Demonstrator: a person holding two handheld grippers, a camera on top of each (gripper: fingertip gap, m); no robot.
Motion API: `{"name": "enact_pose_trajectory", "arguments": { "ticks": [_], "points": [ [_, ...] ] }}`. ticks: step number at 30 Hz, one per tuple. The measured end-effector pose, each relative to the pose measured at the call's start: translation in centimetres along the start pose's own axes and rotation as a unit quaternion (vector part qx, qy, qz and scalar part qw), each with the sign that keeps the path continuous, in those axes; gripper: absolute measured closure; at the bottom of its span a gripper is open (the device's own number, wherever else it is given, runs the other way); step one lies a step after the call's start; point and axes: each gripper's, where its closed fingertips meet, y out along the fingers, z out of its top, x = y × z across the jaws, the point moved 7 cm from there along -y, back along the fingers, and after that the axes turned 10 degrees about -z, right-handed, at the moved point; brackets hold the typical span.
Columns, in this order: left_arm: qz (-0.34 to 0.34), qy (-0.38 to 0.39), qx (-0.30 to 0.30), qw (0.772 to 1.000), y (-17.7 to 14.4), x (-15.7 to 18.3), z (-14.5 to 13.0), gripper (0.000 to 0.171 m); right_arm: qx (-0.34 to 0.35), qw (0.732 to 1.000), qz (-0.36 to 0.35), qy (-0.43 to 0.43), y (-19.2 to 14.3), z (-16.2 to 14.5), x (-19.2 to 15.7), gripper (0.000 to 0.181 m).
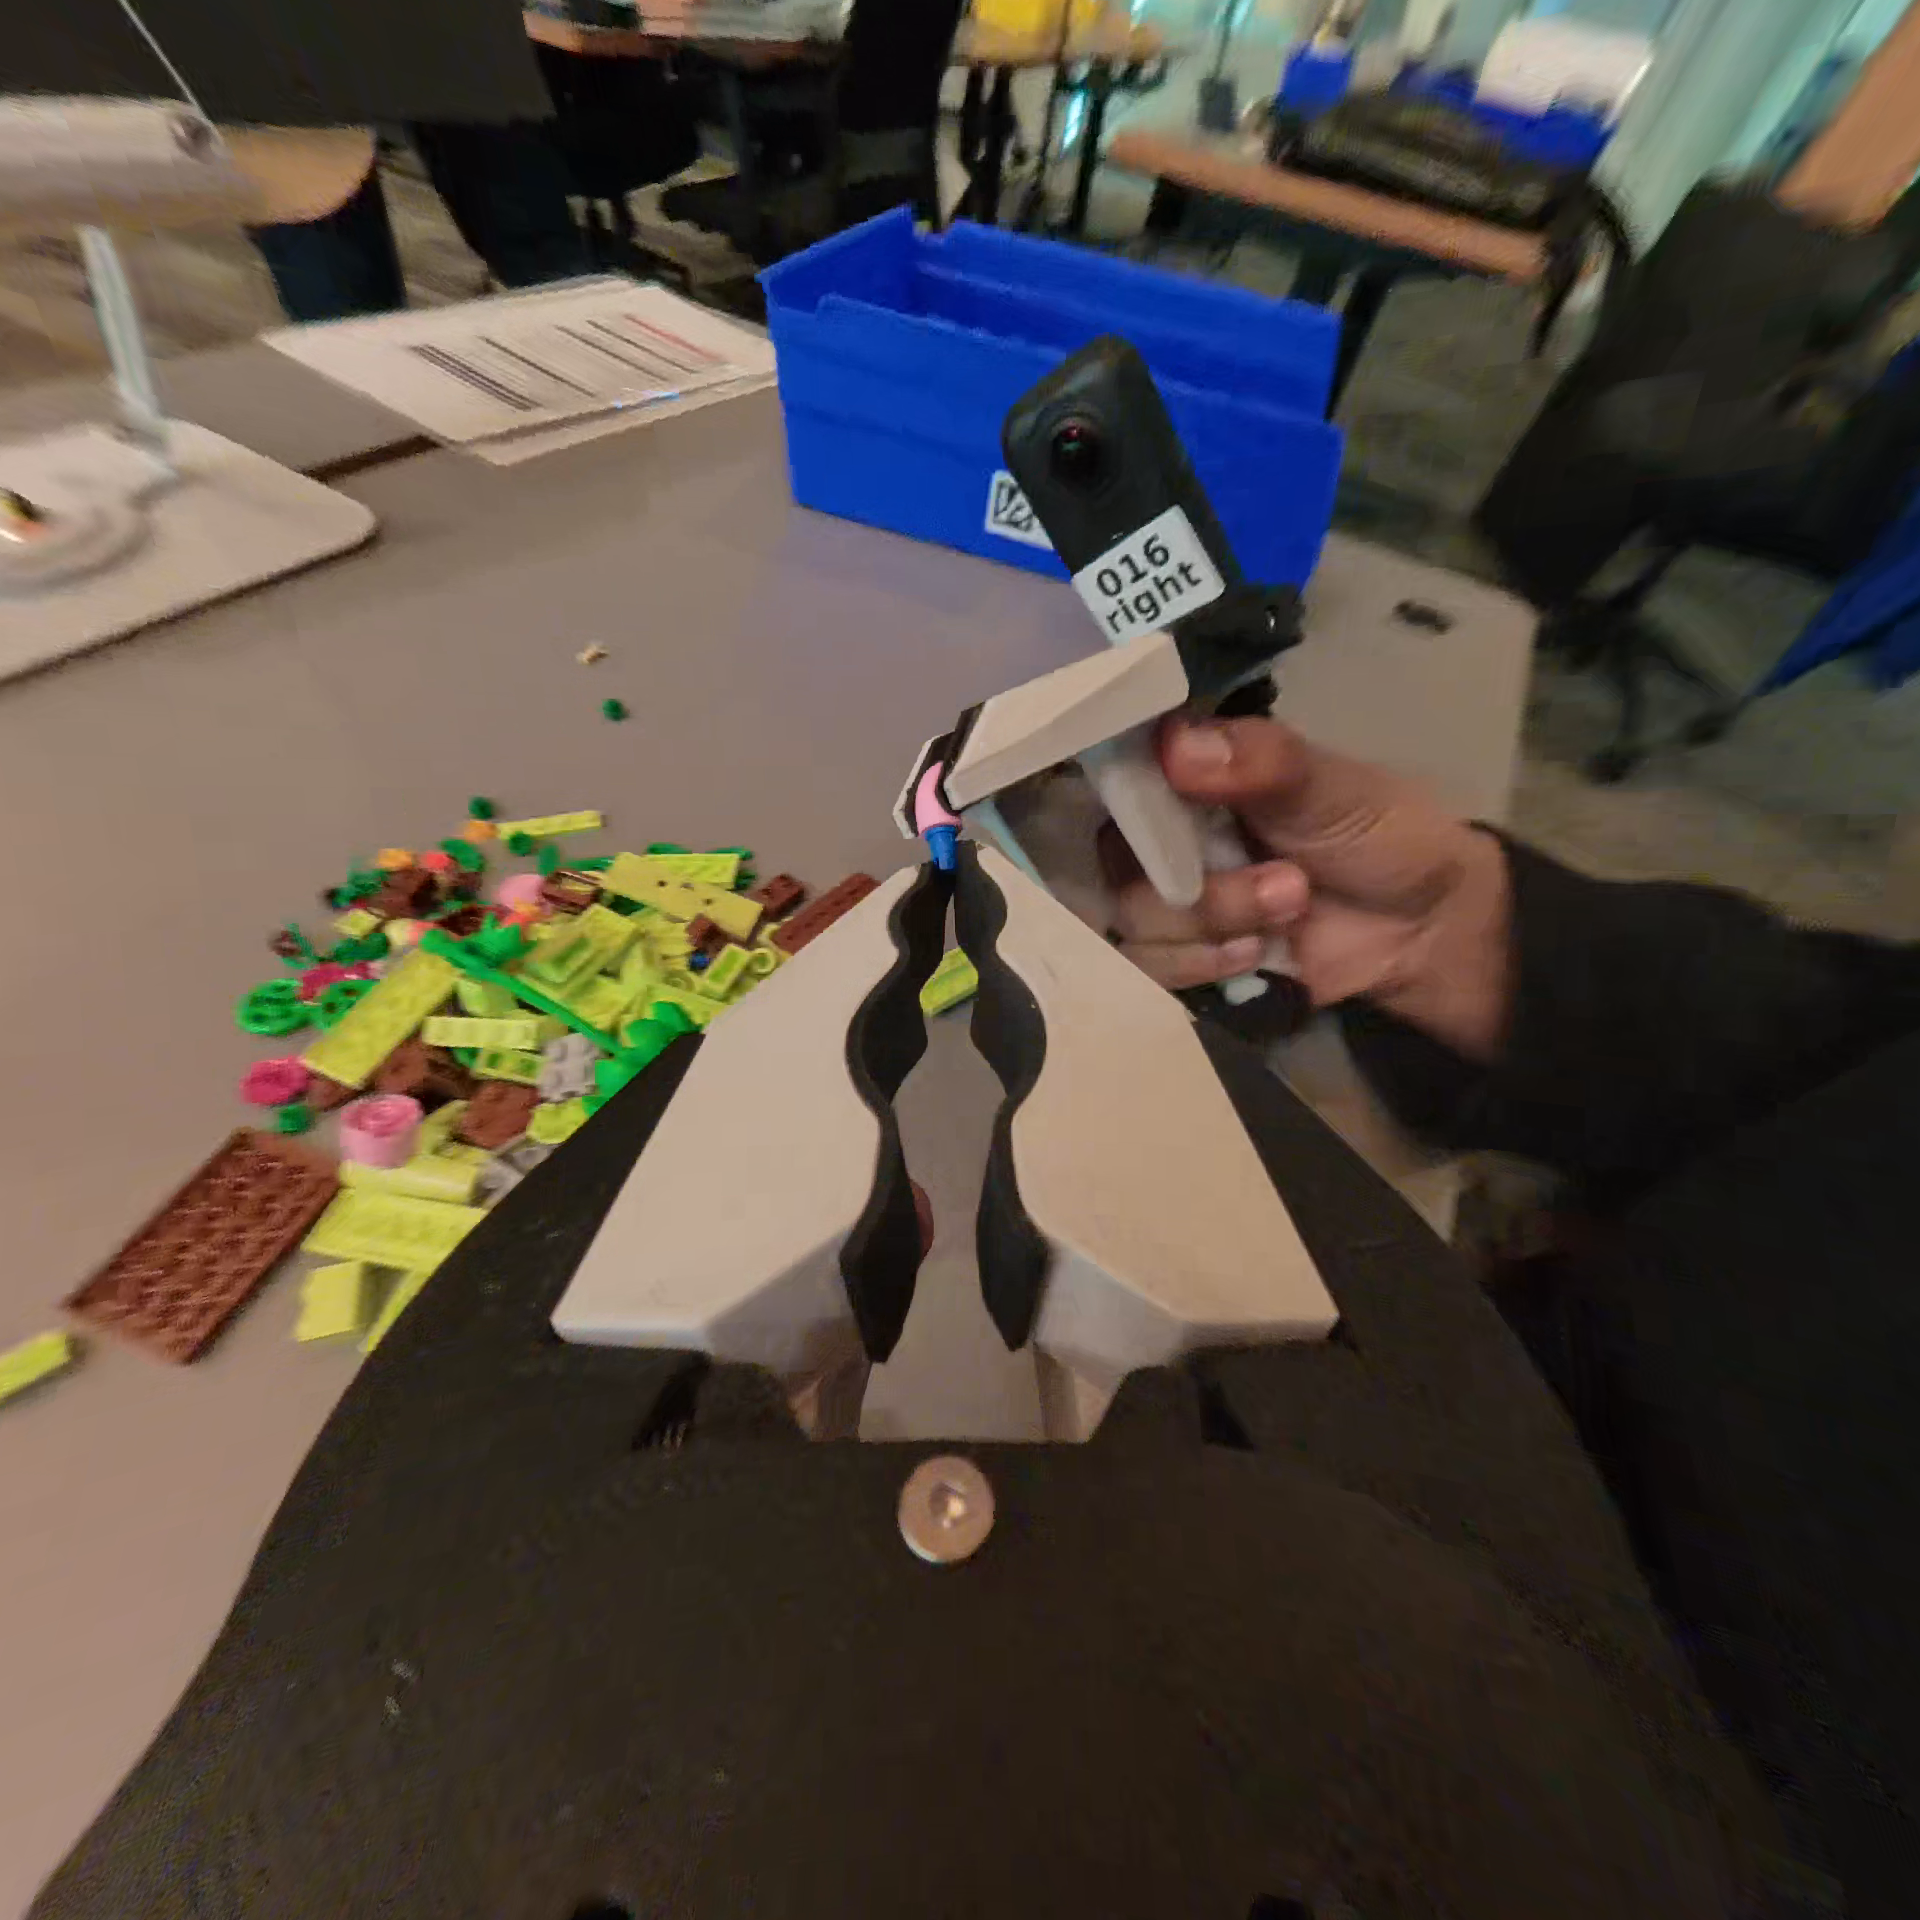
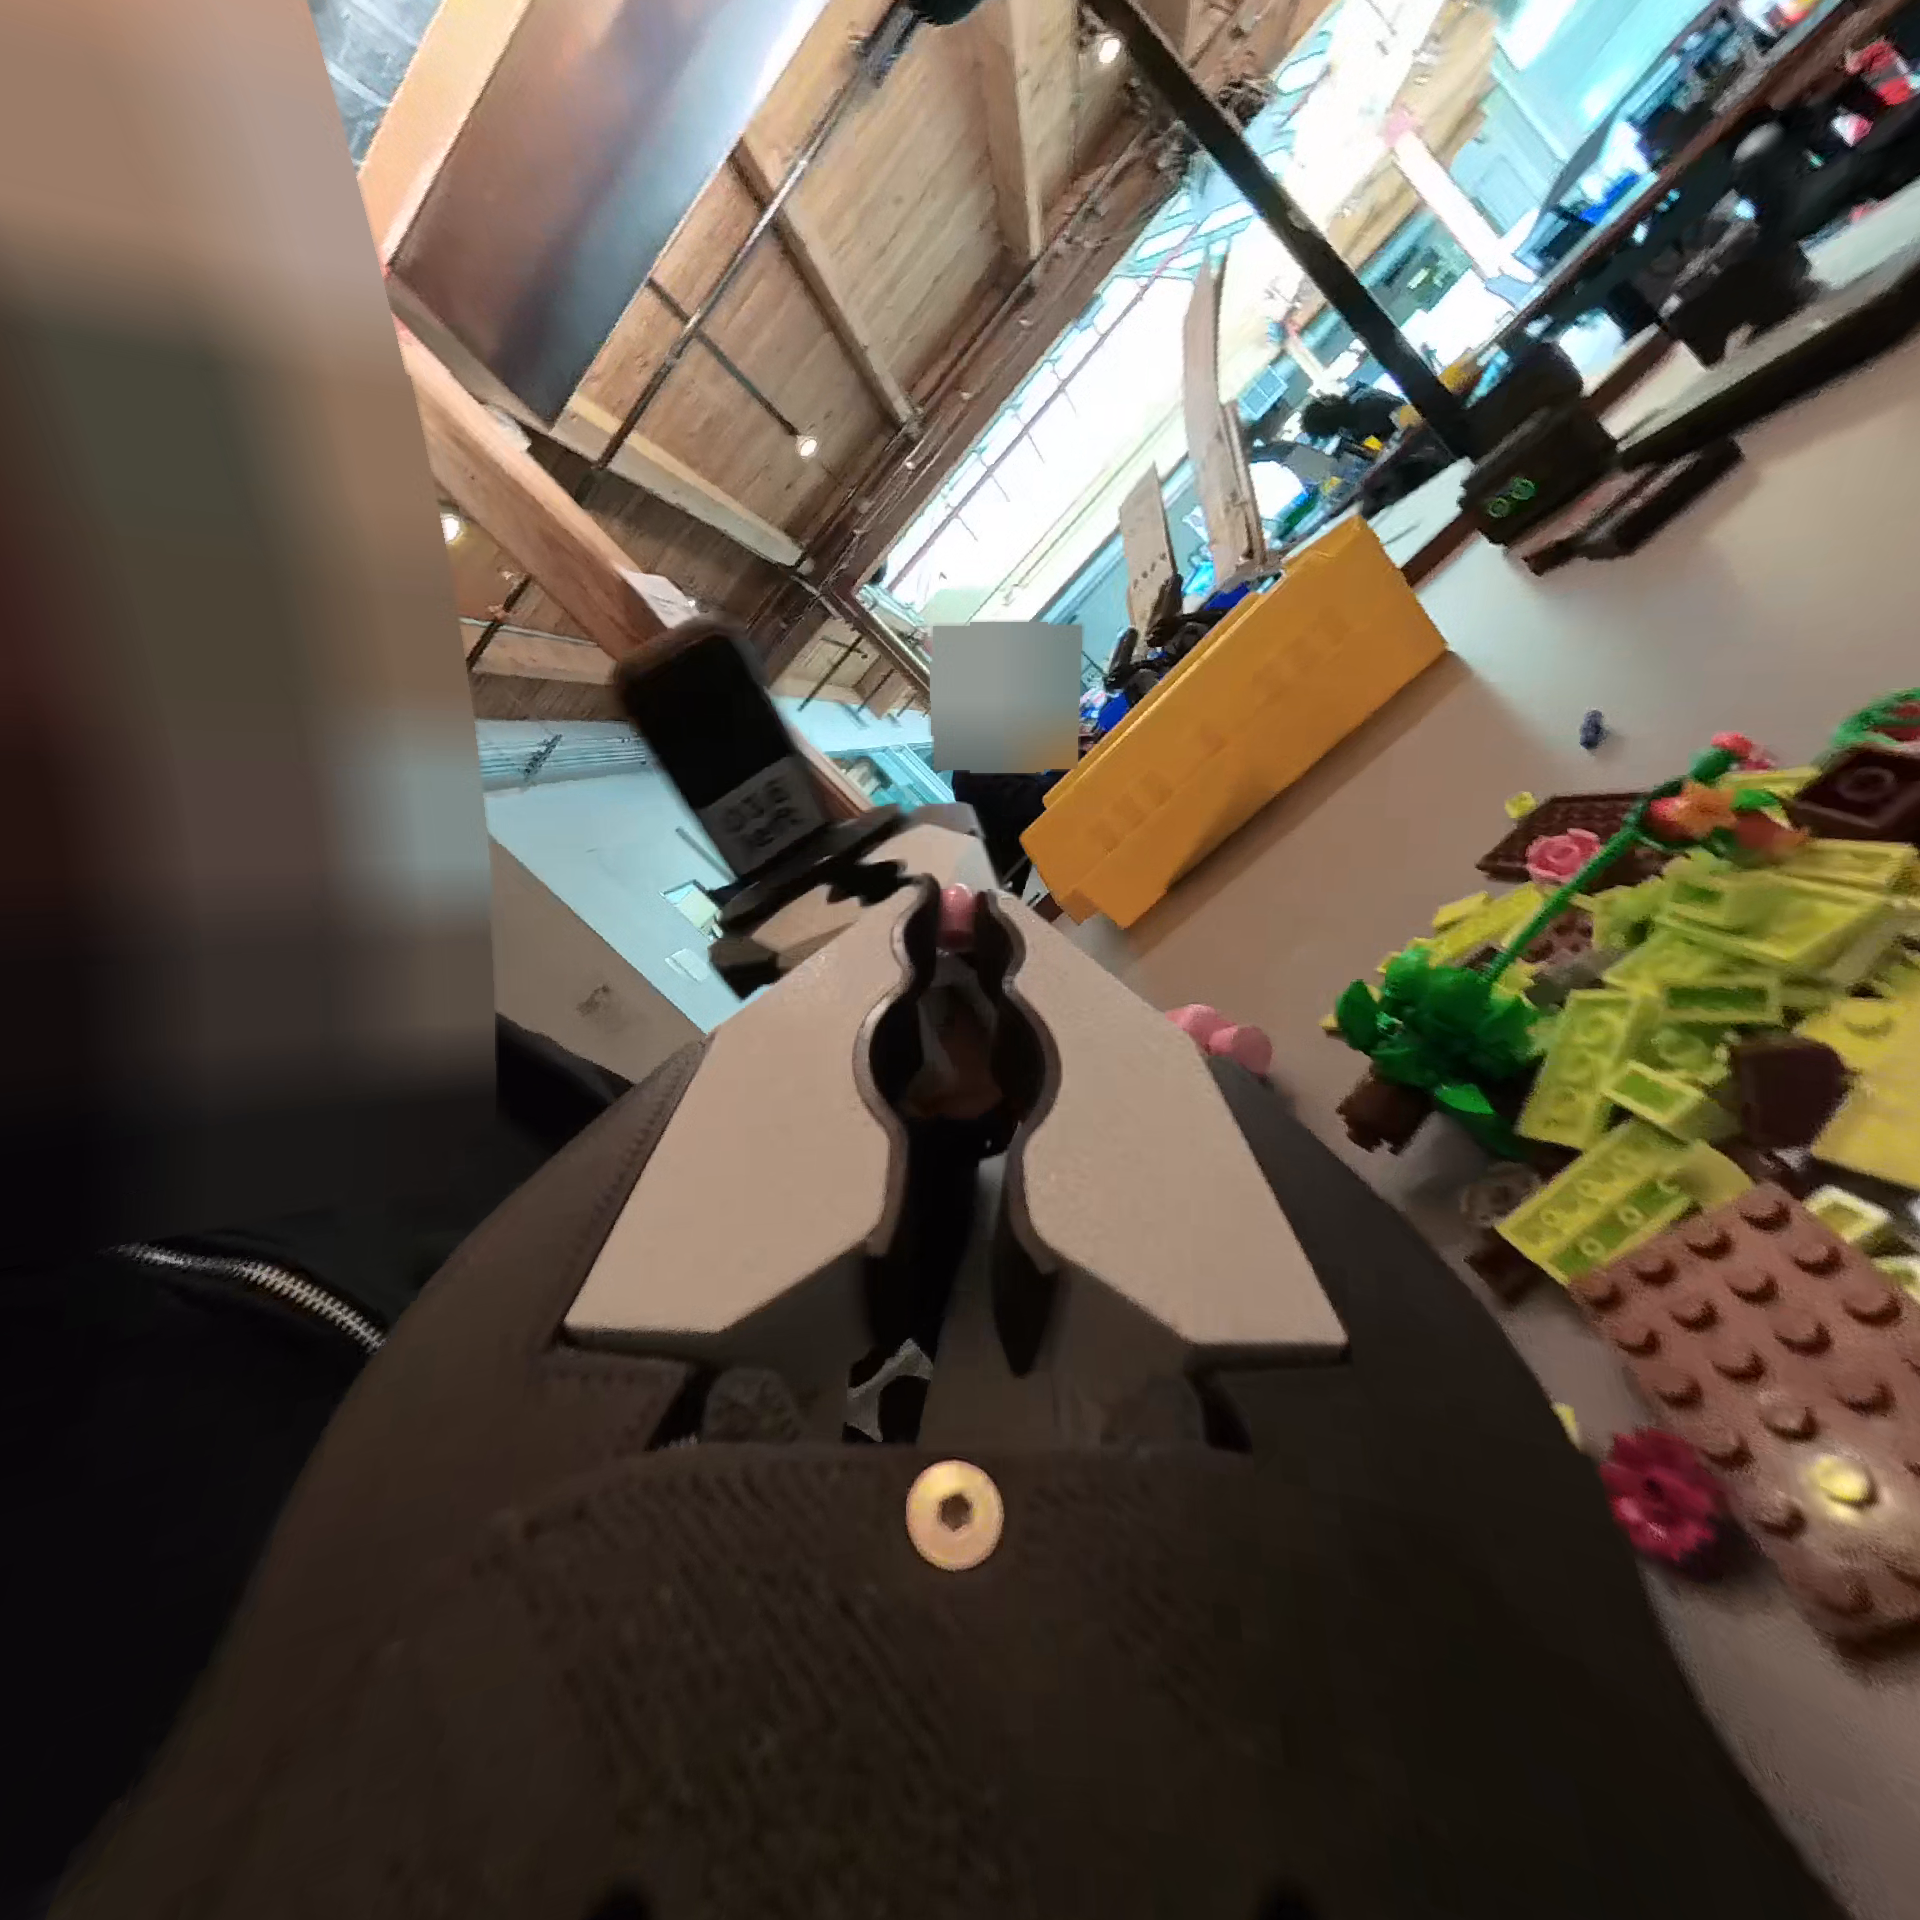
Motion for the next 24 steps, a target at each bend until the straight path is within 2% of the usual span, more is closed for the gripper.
{"name": "enact_pose_trajectory", "arguments": {
  "ticks": [1,3,5,6,9,10,11,12,13,15,17,20,22,24],
  "points": [
    [0.007,0.012,-0.006,1.0,0.0,0.2,0.2,0.169,0.002,1.0,0.006,0.013,-0.1,0.0,0.1,0.179],
    [-0.024,-0.02,0.005,1.0,-0.2,0.2,0.3,0.169,0.006,1.0,0.019,0.014,-0.1,0.0,-0.1,0.178],
    [-0.101,-0.104,0.043,0.989,-0.7,-0.1,0.3,0.169,0.008,1.0,0.025,-0.002,0.1,0.0,-0.6,0.178],
    [-0.151,-0.157,0.069,0.974,-0.8,-0.2,0.4,0.169,0.01,0.999,0.036,-0.007,0.2,0.0,-0.8,0.178],
    [-0.297,-0.299,0.142,0.896,-0.7,-0.3,0.2,0.169,0.022,0.997,0.075,-0.015,0.3,0.2,-1.7,0.178],
    [-0.361,-0.329,0.16,0.858,-0.8,0.2,0.2,0.171,0.042,0.995,0.086,-0.008,0.0,0.5,-1.8,0.178],
    [-0.424,-0.358,0.172,0.814,-1.1,1.1,0.4,0.171,0.097,0.991,0.092,0.014,-1.1,1.6,-1.3,0.178],
    [-0.424,-0.358,0.17,0.814,-0.9,1.5,0.3,0.171,0.153,0.981,0.107,0.046,-3.2,3.0,-0.5,0.178],
    [-0.387,-0.339,0.159,0.843,-0.5,1.6,0.2,0.171,0.18,0.978,0.093,0.046,-4.8,3.8,-0.1,0.177],
    [-0.3,-0.278,0.133,0.903,0.0,1.1,0.1,0.171,0.127,0.99,0.019,-0.057,-4.1,3.0,-1.3,0.177],
    [-0.196,-0.197,0.113,0.954,0.0,0.1,0.0,0.171,0.094,0.993,0.022,-0.072,-2.5,1.9,-1.9,0.177],
    [-0.093,-0.104,0.107,0.984,-0.7,-0.3,0.2,0.171,0.064,0.995,0.005,-0.077,-1.6,1.3,-1.6,0.178],
    [-0.037,-0.034,0.069,0.996,-0.6,0.0,0.1,0.159,0.042,0.99,-0.037,-0.127,-1.2,0.9,-1.7,0.178],
    [0.023,0.032,0.028,0.999,-0.2,0.2,-0.1,0.156,0.026,0.986,-0.057,-0.158,-0.7,0.4,-1.9,0.177]
  ]
}}
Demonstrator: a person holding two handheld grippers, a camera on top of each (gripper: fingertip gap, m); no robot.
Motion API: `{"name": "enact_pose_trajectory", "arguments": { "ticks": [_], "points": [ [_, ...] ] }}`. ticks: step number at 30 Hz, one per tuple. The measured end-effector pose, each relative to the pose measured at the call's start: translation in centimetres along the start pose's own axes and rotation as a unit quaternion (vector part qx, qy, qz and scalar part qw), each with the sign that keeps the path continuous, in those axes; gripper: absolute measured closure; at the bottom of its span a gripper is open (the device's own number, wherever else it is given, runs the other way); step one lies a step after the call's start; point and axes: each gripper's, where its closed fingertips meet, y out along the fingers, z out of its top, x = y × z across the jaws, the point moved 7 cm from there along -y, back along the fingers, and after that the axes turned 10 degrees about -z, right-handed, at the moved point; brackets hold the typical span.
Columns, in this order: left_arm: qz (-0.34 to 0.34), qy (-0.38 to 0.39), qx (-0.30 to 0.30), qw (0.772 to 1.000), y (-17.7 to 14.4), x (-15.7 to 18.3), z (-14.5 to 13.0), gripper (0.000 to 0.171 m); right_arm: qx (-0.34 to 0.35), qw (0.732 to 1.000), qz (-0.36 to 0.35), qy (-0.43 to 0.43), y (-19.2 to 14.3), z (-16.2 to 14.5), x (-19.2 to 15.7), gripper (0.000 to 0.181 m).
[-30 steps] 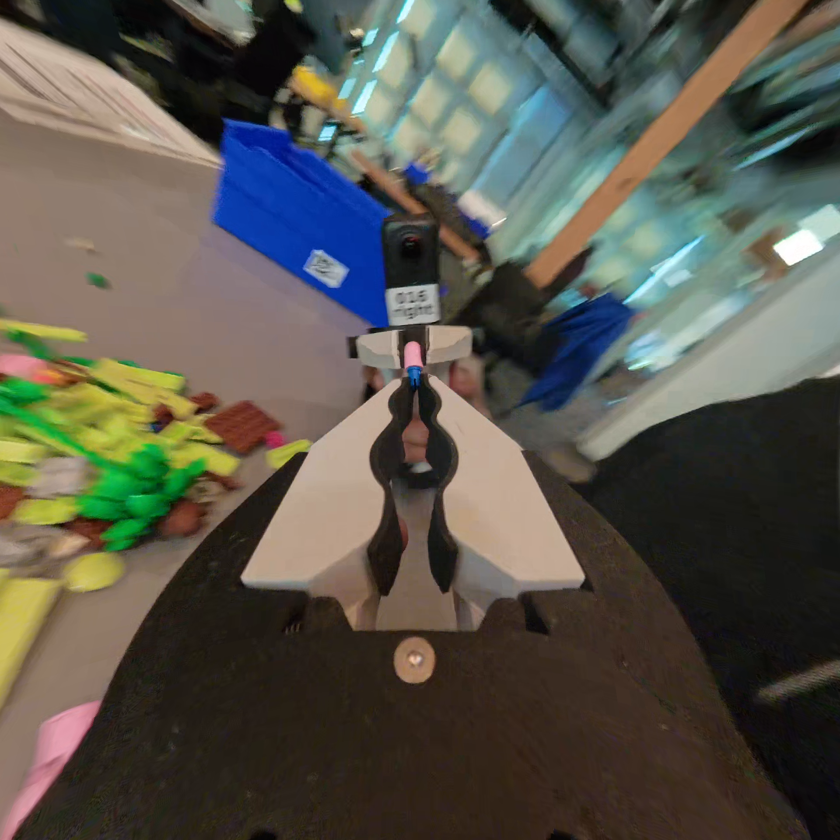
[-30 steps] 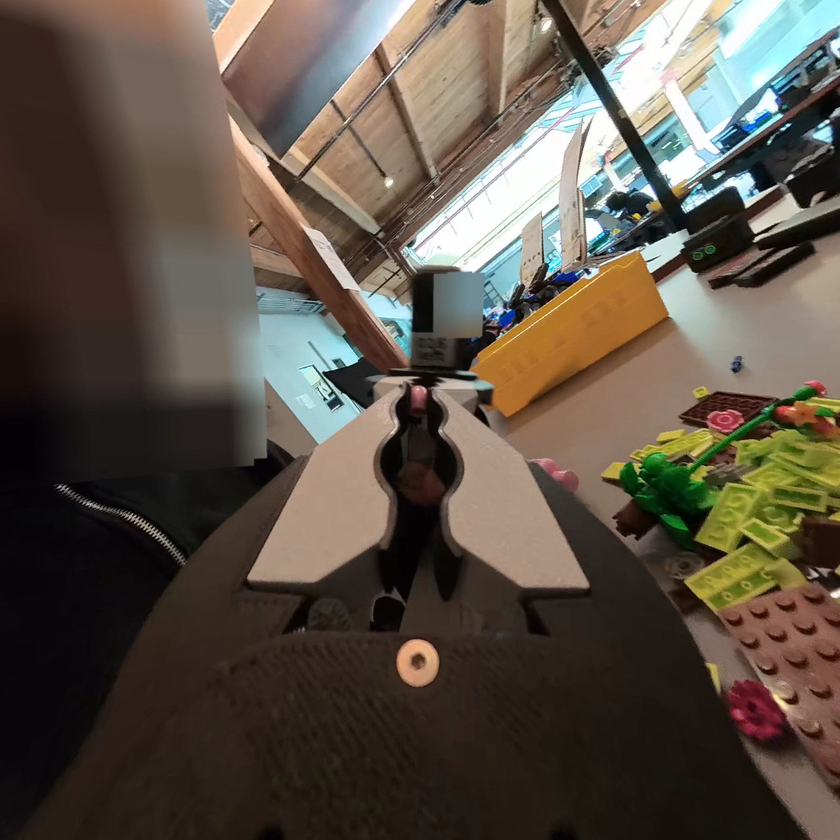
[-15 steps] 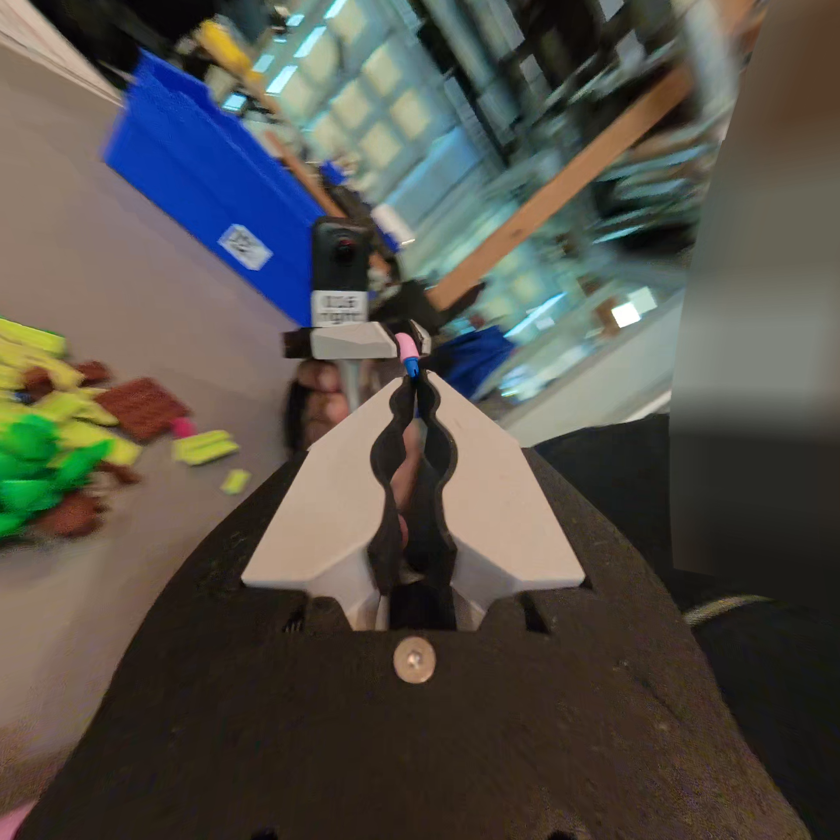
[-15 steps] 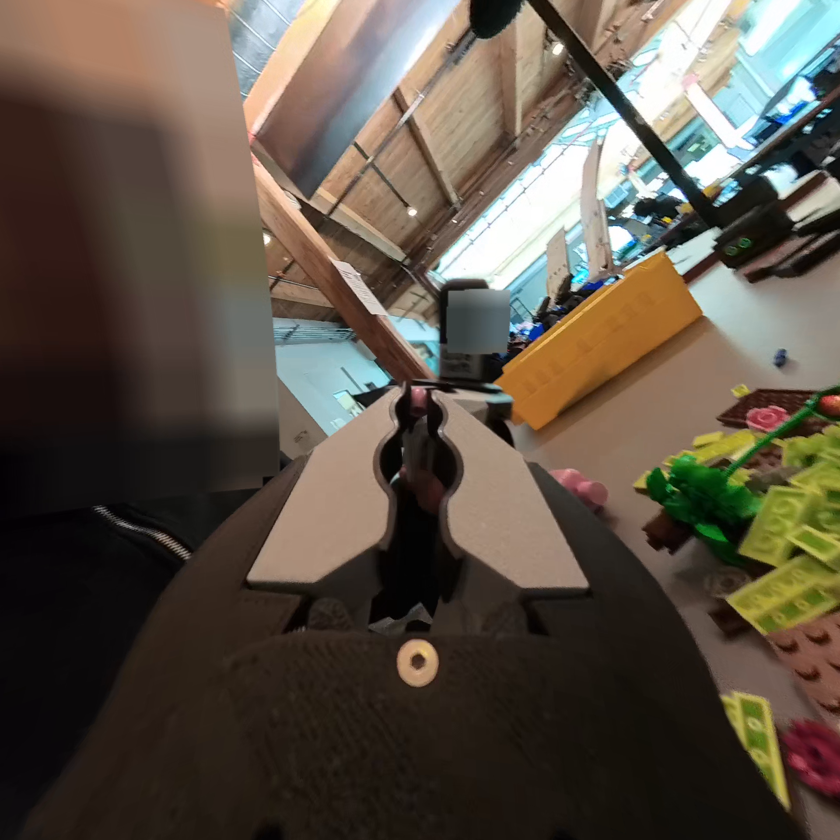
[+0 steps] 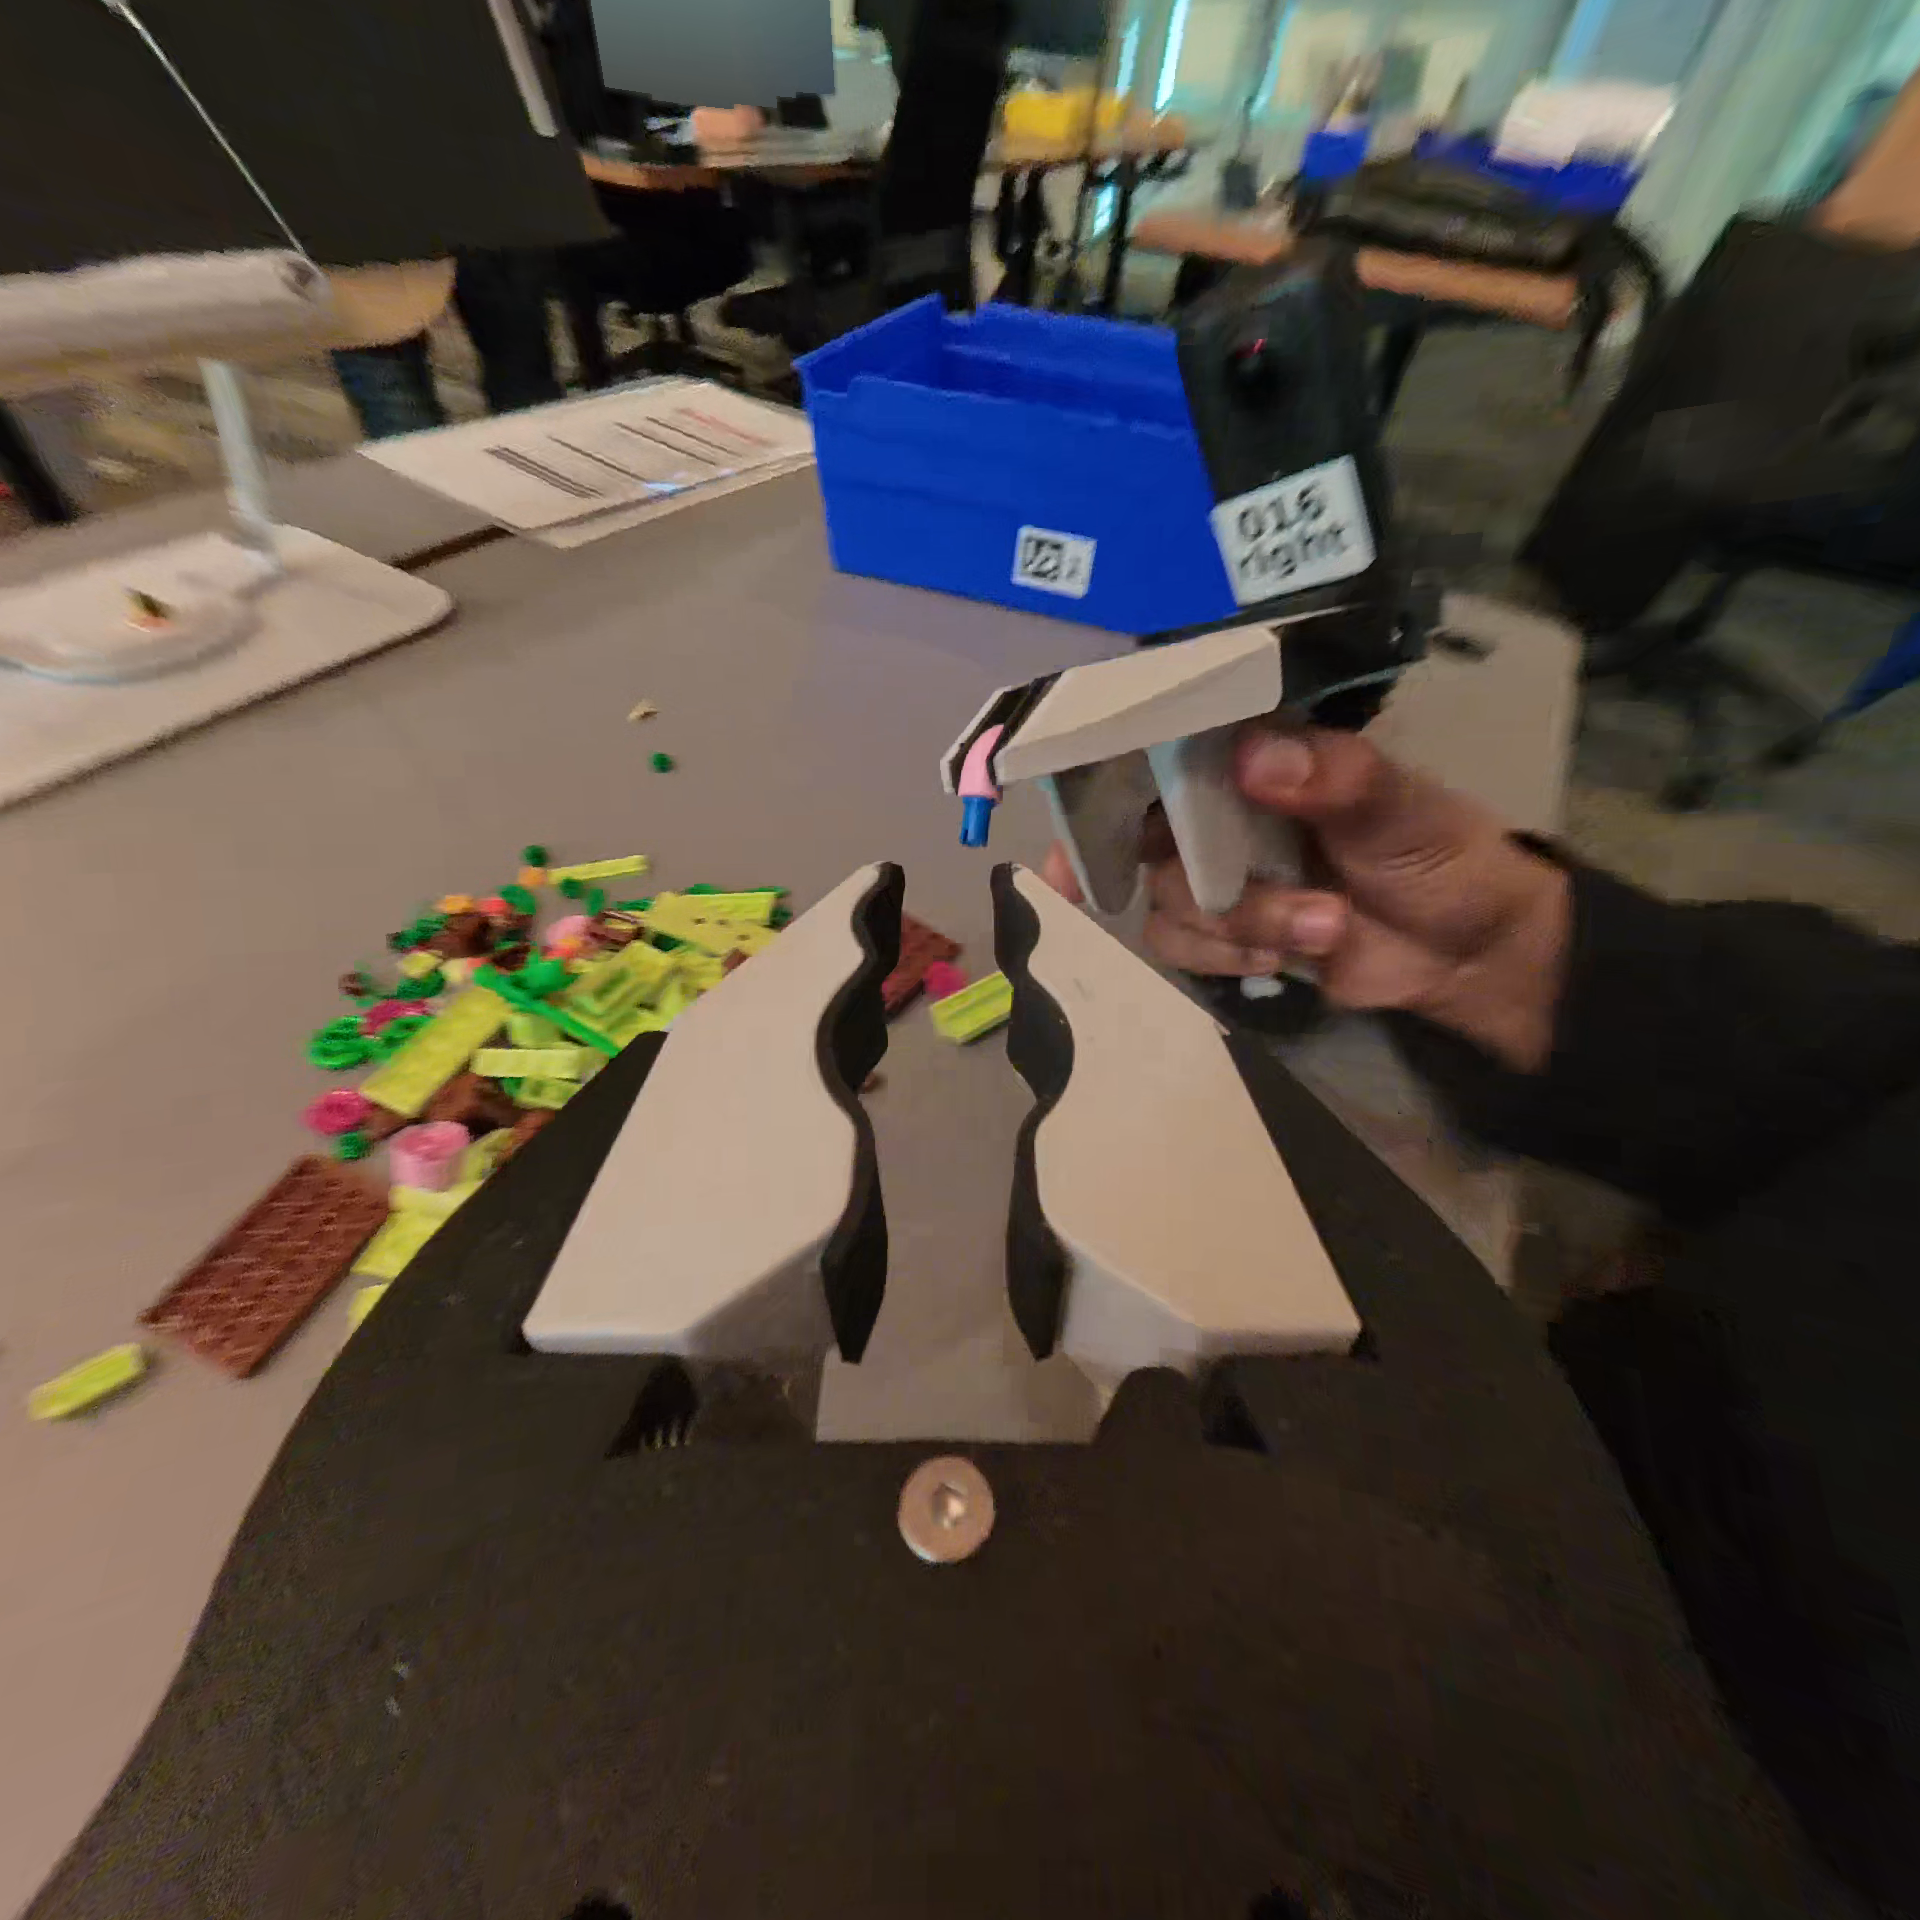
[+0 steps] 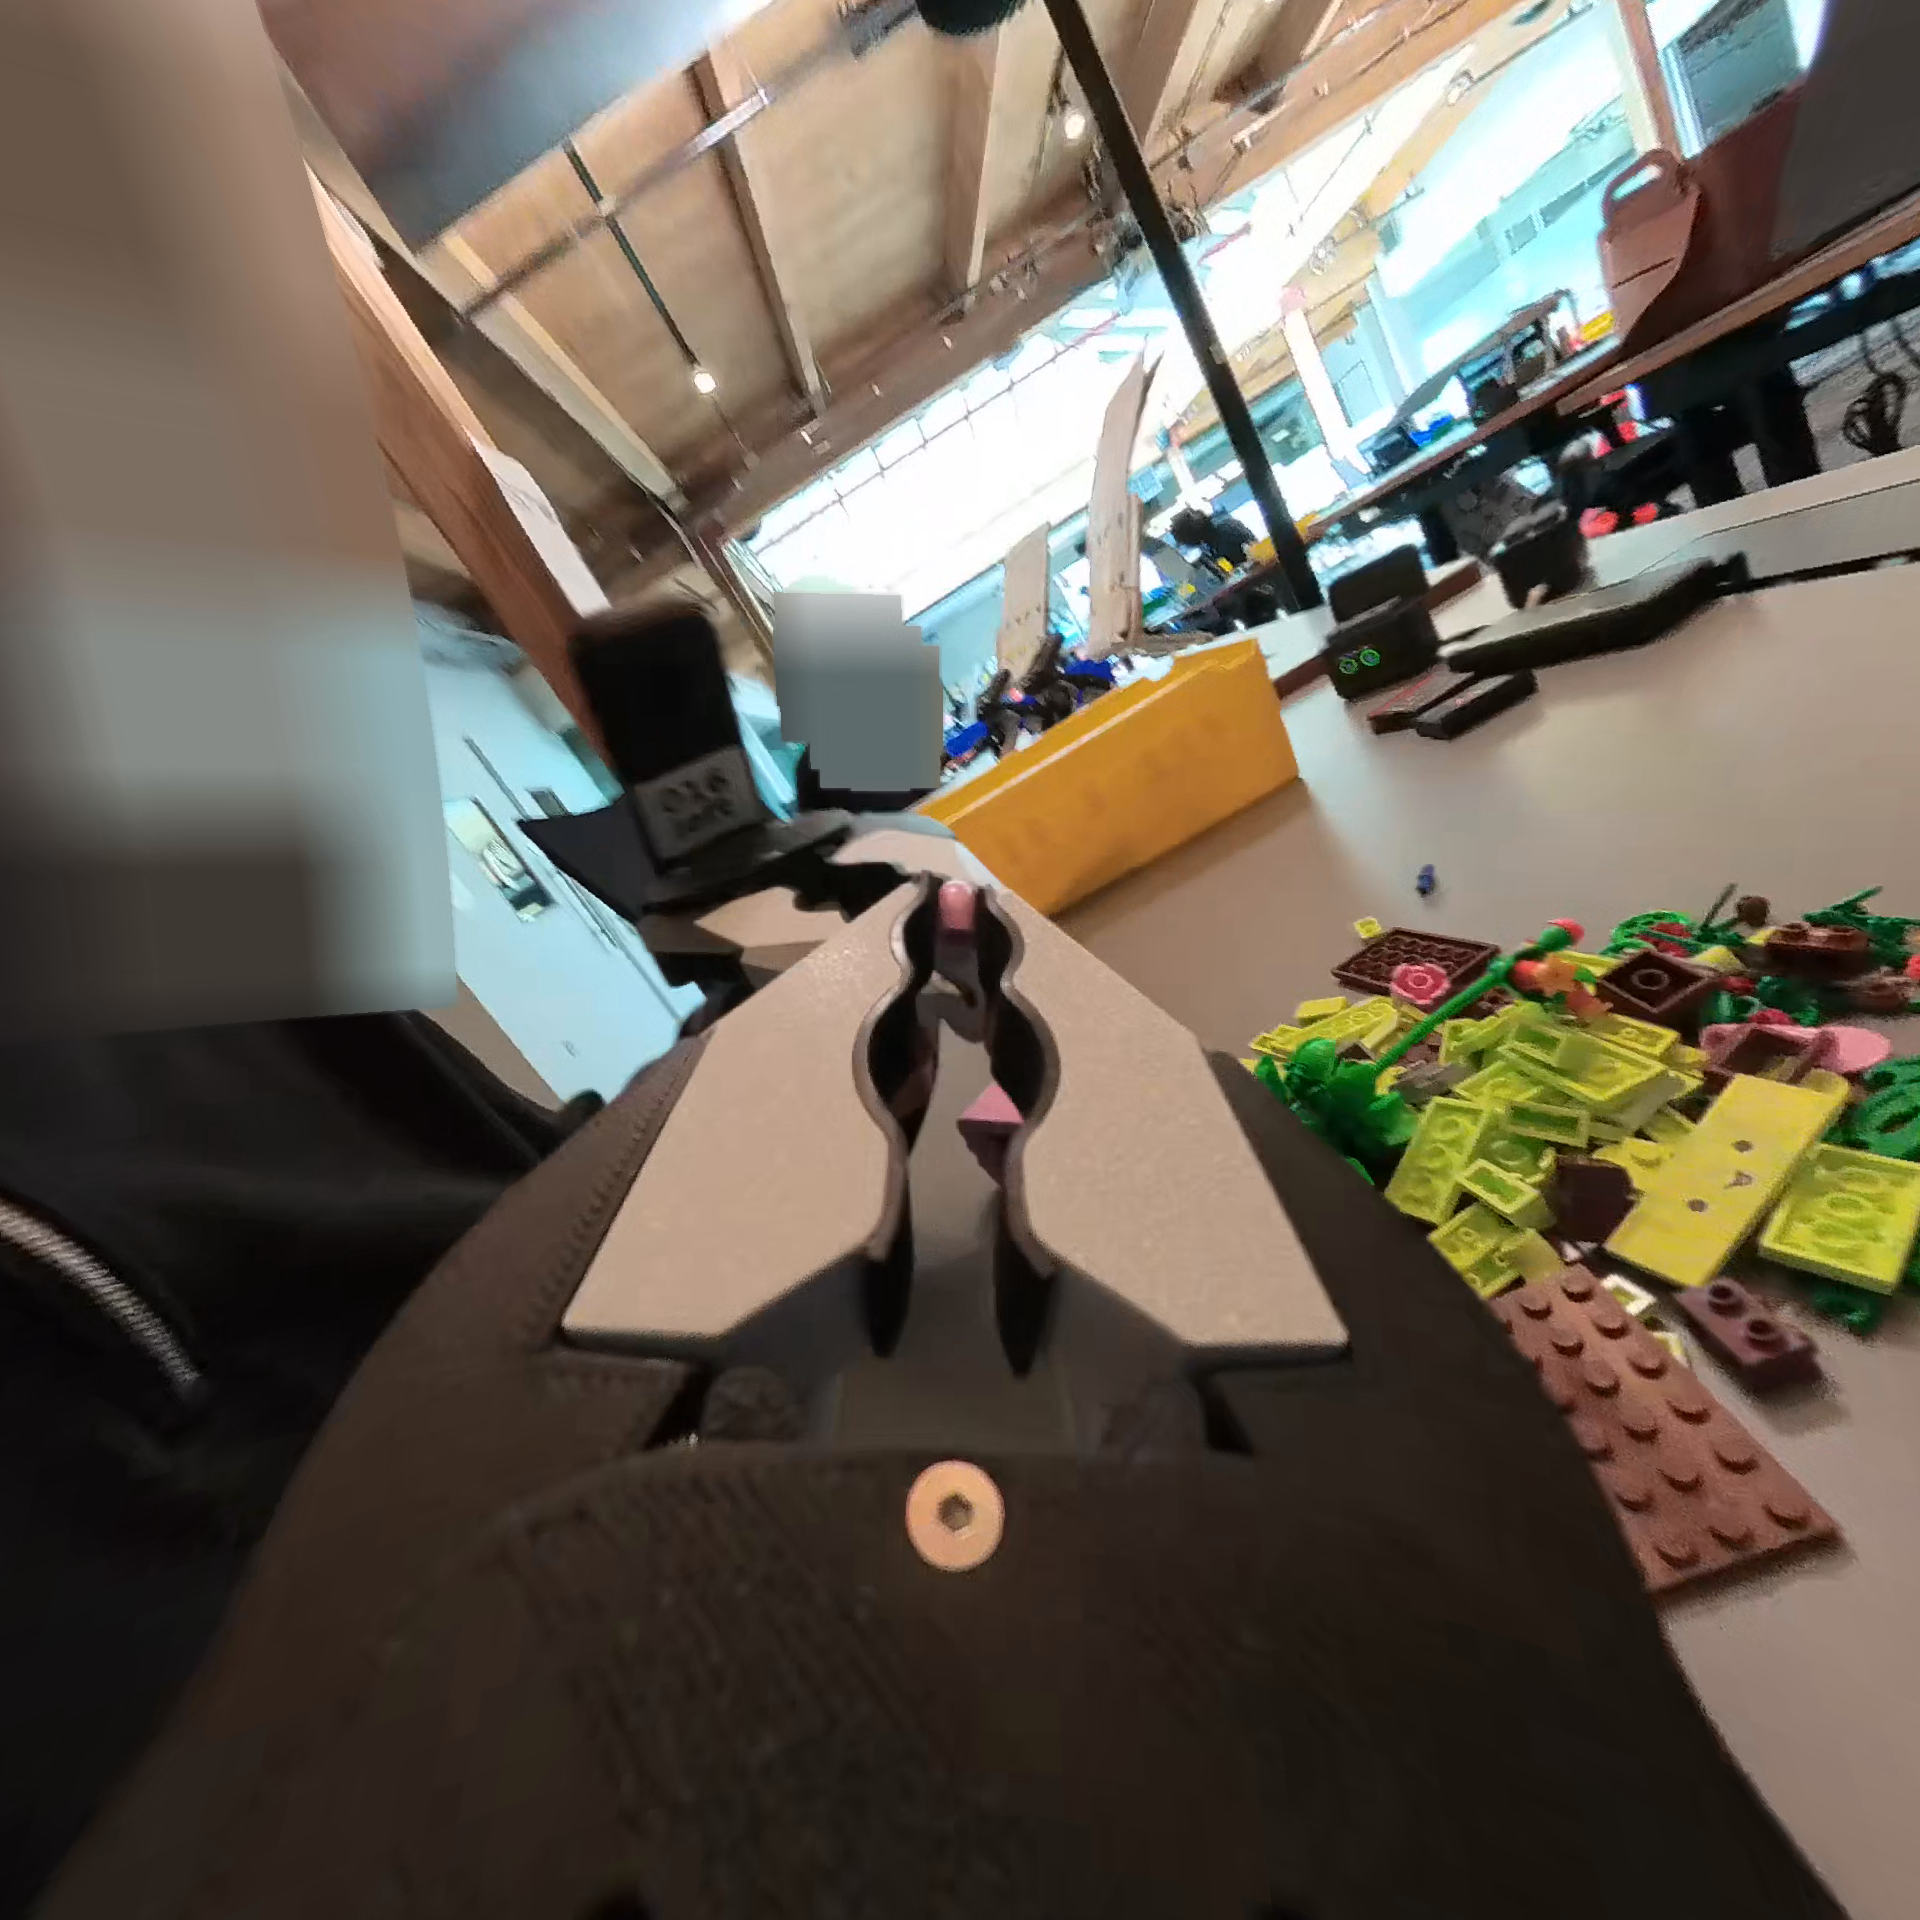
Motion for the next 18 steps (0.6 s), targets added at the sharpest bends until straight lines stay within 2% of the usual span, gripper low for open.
{"name": "enact_pose_trajectory", "arguments": {
  "ticks": [3,7,15,18],
  "points": [
    [0.046,0.054,-0.01,0.997,0.0,0.3,0.0,0.163,-0.02,0.998,-0.033,-0.041,0.5,-0.5,-0.2,0.177],
    [0.074,0.098,-0.036,0.992,0.2,0.5,-0.2,0.168,-0.025,0.994,-0.067,-0.082,0.6,-0.7,-0.3,0.177],
    [0.15,0.201,-0.069,0.965,0.8,0.8,-0.6,0.171,-0.036,0.992,-0.088,-0.081,1.0,-1.2,0.0,0.176],
    [0.14,0.175,-0.083,0.971,0.9,0.7,-0.7,0.171,-0.044,0.993,-0.085,-0.068,0.9,-1.3,0.3,0.176]
  ]
}}
